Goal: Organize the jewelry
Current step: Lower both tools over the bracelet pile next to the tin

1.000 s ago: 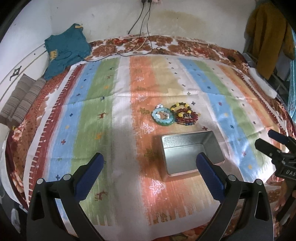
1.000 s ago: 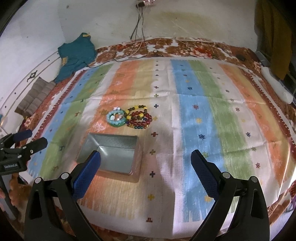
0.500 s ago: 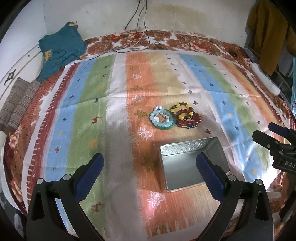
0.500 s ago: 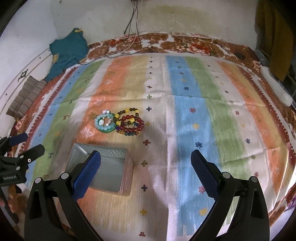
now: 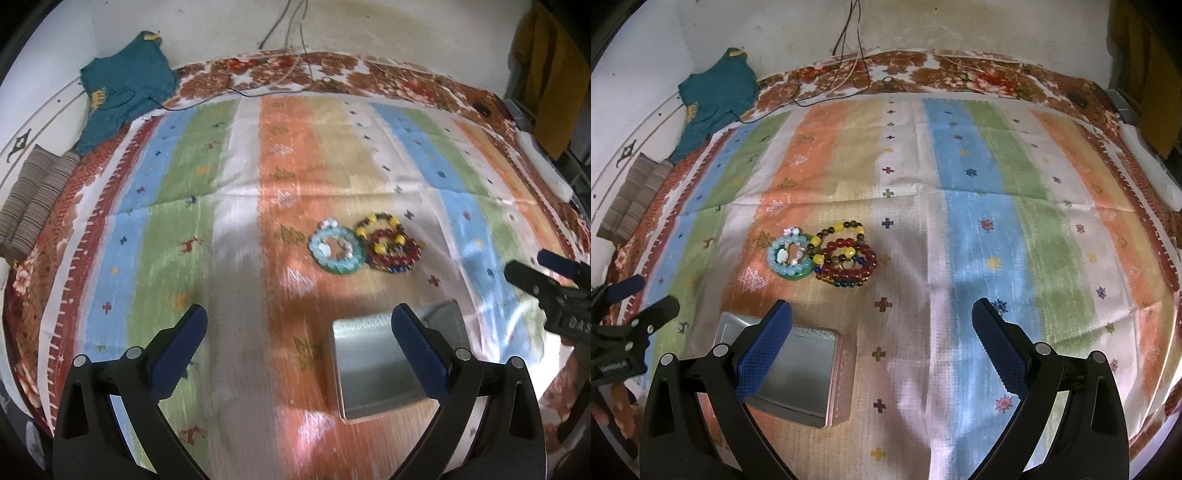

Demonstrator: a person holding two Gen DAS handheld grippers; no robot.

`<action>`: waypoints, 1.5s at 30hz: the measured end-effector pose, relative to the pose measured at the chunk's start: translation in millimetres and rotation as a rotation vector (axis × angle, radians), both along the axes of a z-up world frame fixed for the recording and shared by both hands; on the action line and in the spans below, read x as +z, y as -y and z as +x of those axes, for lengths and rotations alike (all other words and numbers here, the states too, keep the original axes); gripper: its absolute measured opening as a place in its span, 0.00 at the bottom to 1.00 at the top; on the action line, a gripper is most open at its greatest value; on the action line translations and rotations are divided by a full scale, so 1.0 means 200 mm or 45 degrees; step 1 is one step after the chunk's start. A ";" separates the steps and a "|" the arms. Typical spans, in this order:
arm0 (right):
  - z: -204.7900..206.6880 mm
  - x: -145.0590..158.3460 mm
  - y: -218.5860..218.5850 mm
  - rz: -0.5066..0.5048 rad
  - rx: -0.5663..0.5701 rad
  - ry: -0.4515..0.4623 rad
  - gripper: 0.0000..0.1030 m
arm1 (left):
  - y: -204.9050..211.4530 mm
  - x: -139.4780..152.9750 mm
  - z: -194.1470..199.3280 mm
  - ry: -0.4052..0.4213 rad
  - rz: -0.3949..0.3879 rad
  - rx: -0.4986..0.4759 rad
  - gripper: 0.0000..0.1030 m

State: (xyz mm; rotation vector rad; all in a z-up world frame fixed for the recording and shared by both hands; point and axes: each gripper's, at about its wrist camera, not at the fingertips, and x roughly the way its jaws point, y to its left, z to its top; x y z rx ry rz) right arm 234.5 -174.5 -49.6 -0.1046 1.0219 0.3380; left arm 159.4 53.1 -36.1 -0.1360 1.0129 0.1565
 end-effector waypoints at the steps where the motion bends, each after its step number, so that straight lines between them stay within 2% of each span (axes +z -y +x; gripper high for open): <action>1: 0.01 0.00 -0.01 -0.001 0.003 0.000 0.96 | 0.00 -0.01 0.01 -0.004 -0.001 0.001 0.94; 15: 0.14 -0.05 -0.08 -0.048 -0.004 -0.012 0.96 | -0.02 -0.10 0.19 -0.069 0.002 -0.020 0.94; 30: 0.31 -0.19 -0.17 -0.094 0.000 -0.084 0.96 | -0.07 -0.24 0.37 -0.162 -0.019 -0.016 0.94; 34: 0.36 -0.24 -0.19 -0.104 0.006 -0.117 0.96 | -0.10 -0.28 0.41 -0.195 -0.025 -0.008 0.87; 45: 0.48 -0.33 -0.28 -0.122 0.011 -0.173 0.96 | -0.12 -0.38 0.51 -0.237 -0.065 -0.028 0.82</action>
